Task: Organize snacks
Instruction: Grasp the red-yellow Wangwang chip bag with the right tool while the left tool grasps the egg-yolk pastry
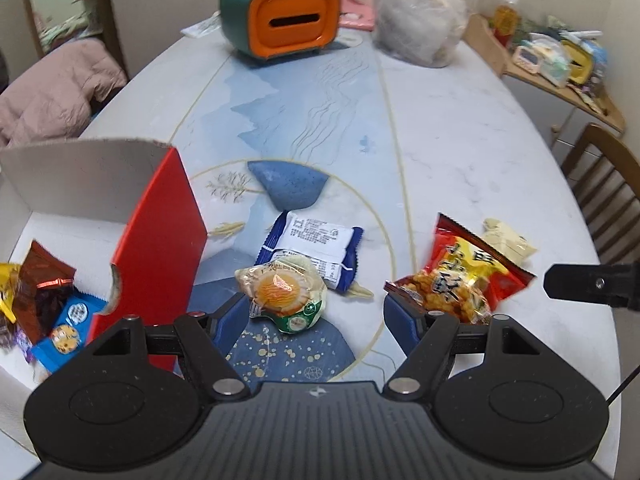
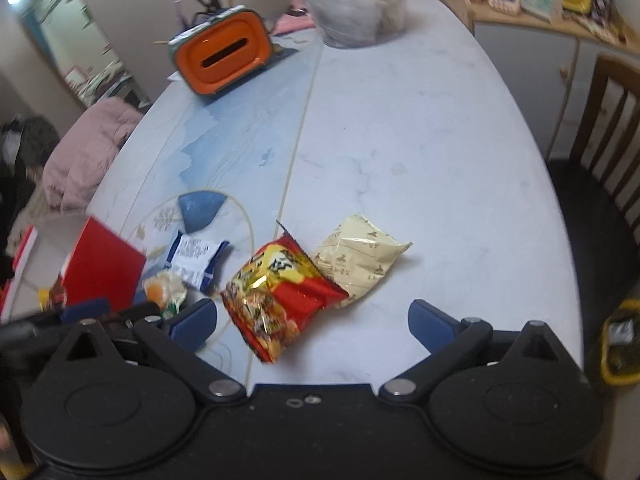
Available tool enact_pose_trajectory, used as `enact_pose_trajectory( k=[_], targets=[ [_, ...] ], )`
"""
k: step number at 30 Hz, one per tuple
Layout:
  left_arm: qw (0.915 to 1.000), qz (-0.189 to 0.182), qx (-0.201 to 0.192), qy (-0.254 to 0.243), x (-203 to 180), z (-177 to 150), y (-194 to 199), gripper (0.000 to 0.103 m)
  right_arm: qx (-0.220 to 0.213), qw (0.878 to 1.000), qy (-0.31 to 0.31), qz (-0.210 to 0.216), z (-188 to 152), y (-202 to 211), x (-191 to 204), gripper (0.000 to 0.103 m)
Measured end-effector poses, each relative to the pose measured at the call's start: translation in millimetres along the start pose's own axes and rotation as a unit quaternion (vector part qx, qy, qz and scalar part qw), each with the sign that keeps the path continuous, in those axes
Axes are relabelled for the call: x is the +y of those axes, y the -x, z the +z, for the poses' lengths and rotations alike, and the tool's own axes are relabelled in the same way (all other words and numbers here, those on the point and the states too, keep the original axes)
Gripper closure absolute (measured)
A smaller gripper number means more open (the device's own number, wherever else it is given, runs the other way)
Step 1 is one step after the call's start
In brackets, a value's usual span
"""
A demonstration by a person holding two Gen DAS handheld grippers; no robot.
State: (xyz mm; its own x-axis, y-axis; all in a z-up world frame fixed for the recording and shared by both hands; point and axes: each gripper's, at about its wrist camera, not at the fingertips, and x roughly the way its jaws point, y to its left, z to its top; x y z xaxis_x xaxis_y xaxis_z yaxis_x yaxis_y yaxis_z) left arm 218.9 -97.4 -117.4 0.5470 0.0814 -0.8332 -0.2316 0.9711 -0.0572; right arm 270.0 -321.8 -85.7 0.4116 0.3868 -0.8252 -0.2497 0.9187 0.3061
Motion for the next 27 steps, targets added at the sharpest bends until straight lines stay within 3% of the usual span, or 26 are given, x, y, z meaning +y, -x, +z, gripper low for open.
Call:
enact_pose_trajectory(
  k=[10,15,21,27],
  targets=[
    [0.9987,0.035,0.024,0.029,4,5,-35,0.029,0.039,0.994,-0.102,0.002,12,-54,-2,0.001],
    [0.9966,0.03,0.05,0.057,18,5,-54,0.029,0.051,0.988,-0.147,0.007,8,-70,-4,0.003],
    [0.9946,0.014,0.067,0.078,28,7,-69,0.029,0.054,0.985,-0.16,0.014,7,-79,1,0.004],
    [0.9953,0.002,0.067,0.069,29,11,-72,0.03,0.066,0.982,-0.178,0.02,4,-88,-1,0.008]
  ],
)
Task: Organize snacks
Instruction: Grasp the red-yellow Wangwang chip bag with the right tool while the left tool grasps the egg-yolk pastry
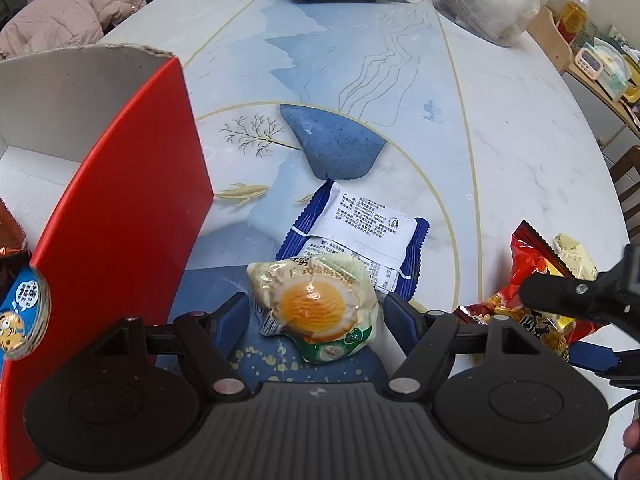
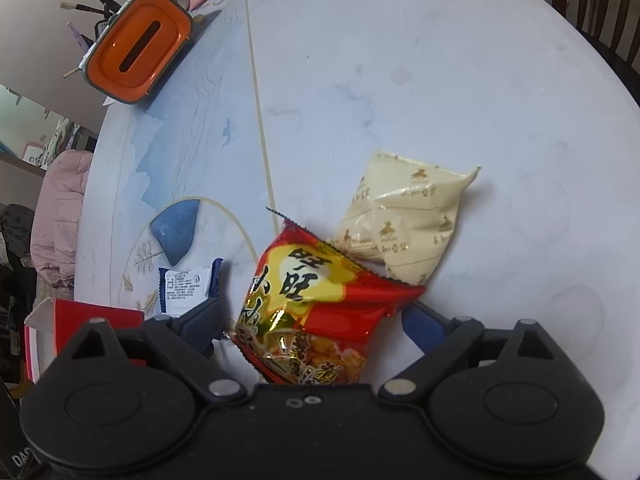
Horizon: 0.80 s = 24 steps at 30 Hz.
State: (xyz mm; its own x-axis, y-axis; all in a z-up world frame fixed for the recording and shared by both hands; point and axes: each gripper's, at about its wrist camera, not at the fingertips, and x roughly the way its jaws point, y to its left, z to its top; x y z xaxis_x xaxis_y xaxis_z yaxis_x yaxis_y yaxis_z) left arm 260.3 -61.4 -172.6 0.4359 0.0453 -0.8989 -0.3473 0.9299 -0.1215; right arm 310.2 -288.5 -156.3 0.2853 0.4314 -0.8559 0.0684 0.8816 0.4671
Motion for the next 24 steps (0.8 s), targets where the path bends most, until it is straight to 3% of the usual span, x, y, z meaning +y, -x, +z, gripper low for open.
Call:
enact_pose_trajectory(
  k=[4,10,14,24],
  targets=[
    [1.0,0.004,-0.005,-0.005,0,-1,0,0.037,0.002,1.0,-0.003,0.002,0,-4,1,0.019],
    [0.9994,0.012,-0.009,-0.032,-4,-2,0,0.045,-0.005,1.0,0.001,0.004,-3,-1,1,0.024],
    [0.9994,0.009,-0.008,-0.034,-2,-3,2,0.048,-0.005,1.0,0.003,0.008,-6,3,-1,0.038],
    [0.9994,-0.006,-0.004,-0.035,3,-15,17,0.049,-0.017,1.0,0.006,0.013,-23,20,-5,0.041]
  ],
)
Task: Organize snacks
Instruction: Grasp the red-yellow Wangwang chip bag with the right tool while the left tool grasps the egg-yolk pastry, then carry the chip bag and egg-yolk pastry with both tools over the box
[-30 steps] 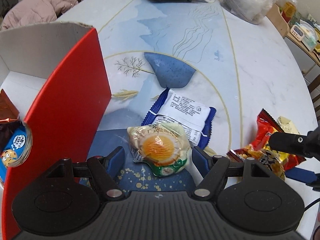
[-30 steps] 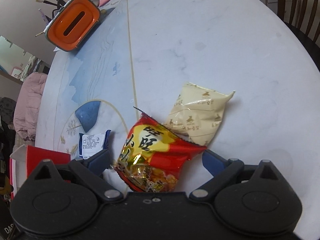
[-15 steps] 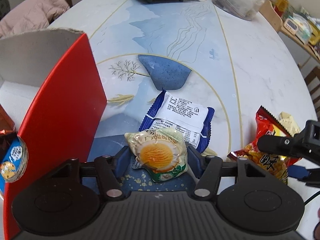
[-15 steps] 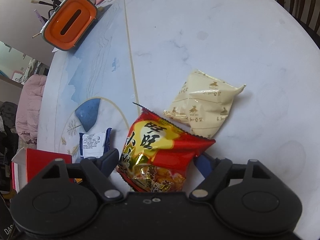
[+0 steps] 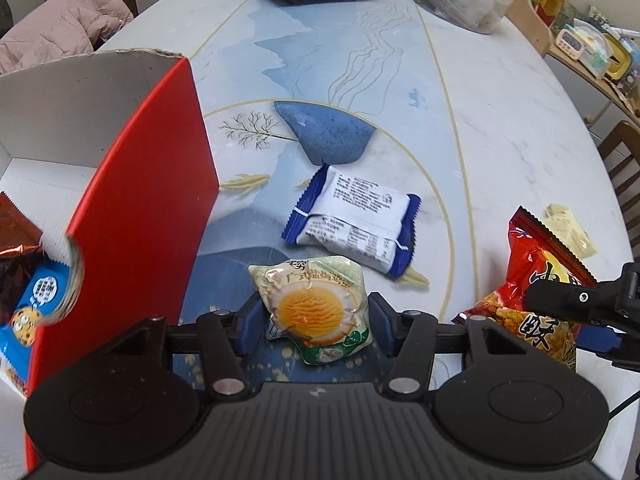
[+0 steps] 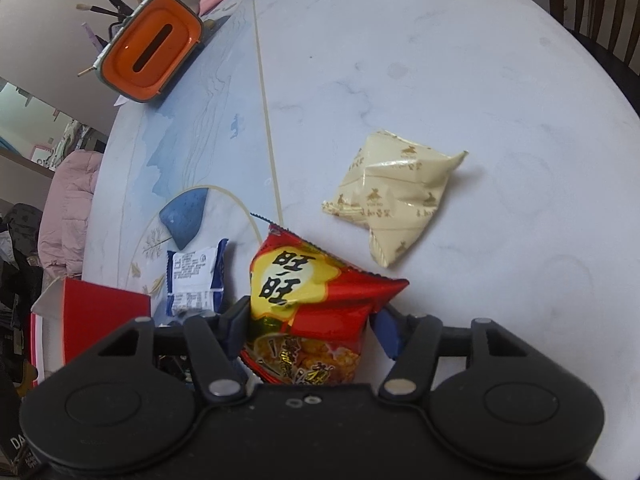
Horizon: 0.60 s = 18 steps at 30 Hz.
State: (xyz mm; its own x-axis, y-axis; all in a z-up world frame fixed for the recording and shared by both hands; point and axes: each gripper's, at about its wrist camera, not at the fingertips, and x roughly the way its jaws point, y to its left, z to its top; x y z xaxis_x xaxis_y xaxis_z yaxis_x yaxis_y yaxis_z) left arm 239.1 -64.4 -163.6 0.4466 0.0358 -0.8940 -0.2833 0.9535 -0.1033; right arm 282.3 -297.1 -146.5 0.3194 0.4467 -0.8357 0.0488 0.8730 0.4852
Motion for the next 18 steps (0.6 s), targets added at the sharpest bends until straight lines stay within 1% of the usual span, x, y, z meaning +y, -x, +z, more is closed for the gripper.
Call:
enact_pose_trajectory(
  k=[8,13,18],
  targets=[
    [0.9998,-0.016,-0.002,-0.014,2,-13,30,0.049,-0.007,1.0,0.012,0.004,-20,30,1,0.042],
    [0.9988,-0.037,-0.015,-0.031,3,-21,60,0.049,-0.014,1.0,0.021,0.009,-32,52,6,0.042],
    [0.9974,-0.052,-0.029,-0.041,13,-24,89,0.049,-0.019,0.999,0.039,0.016,-44,72,21,0.042]
  ],
)
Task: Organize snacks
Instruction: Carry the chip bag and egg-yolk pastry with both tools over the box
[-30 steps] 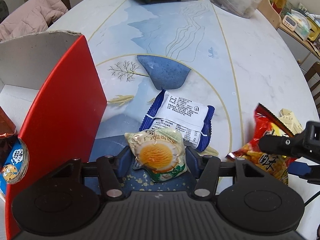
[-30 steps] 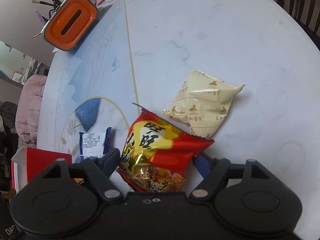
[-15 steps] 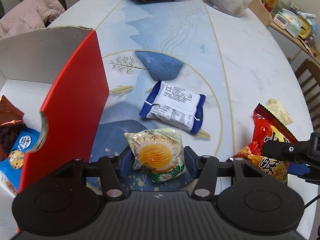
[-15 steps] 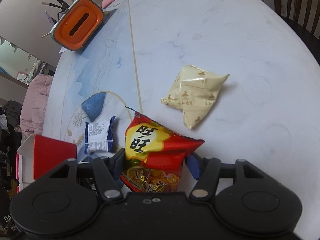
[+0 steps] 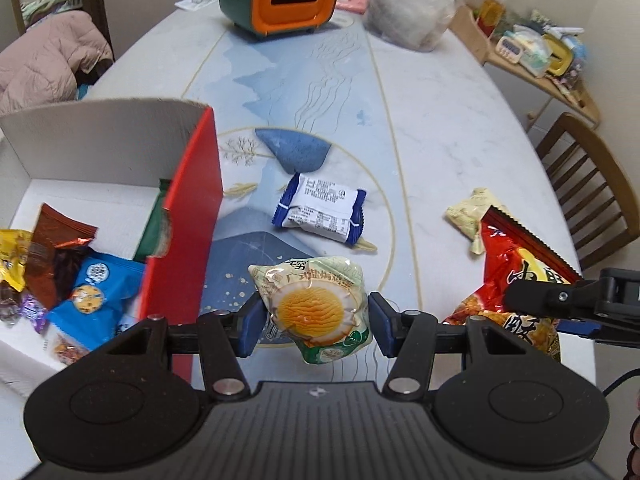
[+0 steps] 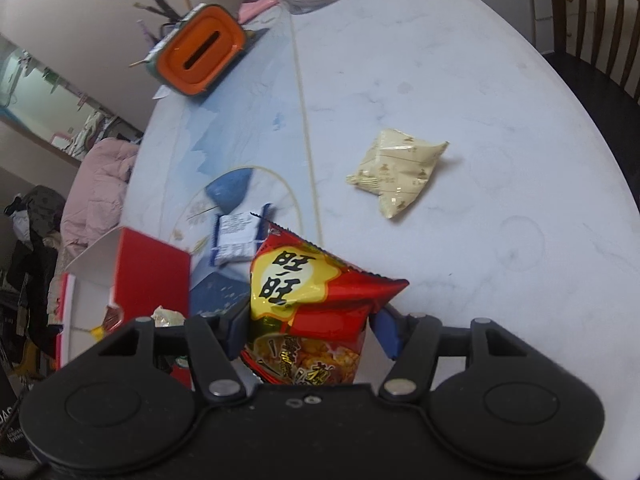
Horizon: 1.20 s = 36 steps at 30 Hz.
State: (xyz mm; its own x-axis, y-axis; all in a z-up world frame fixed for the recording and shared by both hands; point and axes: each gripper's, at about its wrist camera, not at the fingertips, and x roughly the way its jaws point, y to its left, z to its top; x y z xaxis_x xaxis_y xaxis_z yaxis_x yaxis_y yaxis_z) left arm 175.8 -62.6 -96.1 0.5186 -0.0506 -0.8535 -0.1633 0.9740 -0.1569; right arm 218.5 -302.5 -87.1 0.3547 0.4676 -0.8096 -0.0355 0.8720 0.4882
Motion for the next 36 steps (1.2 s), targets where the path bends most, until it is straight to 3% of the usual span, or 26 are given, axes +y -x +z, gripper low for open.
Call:
enact_pose_trajectory(
  k=[13,25,36],
  targets=[
    [0.9998,-0.013,-0.01,-0.009,56,2,53,0.049,-0.006,0.997,0.076,0.01,-22,20,79,0.042],
    [0.9999,0.0,-0.015,-0.004,136,6,84,0.049,0.018,0.985,0.17,0.015,-46,-5,171,0.042],
    [0.9998,0.017,-0.009,0.002,205,12,89,0.048,0.021,0.976,0.217,0.001,-62,-38,239,0.042]
  ],
)
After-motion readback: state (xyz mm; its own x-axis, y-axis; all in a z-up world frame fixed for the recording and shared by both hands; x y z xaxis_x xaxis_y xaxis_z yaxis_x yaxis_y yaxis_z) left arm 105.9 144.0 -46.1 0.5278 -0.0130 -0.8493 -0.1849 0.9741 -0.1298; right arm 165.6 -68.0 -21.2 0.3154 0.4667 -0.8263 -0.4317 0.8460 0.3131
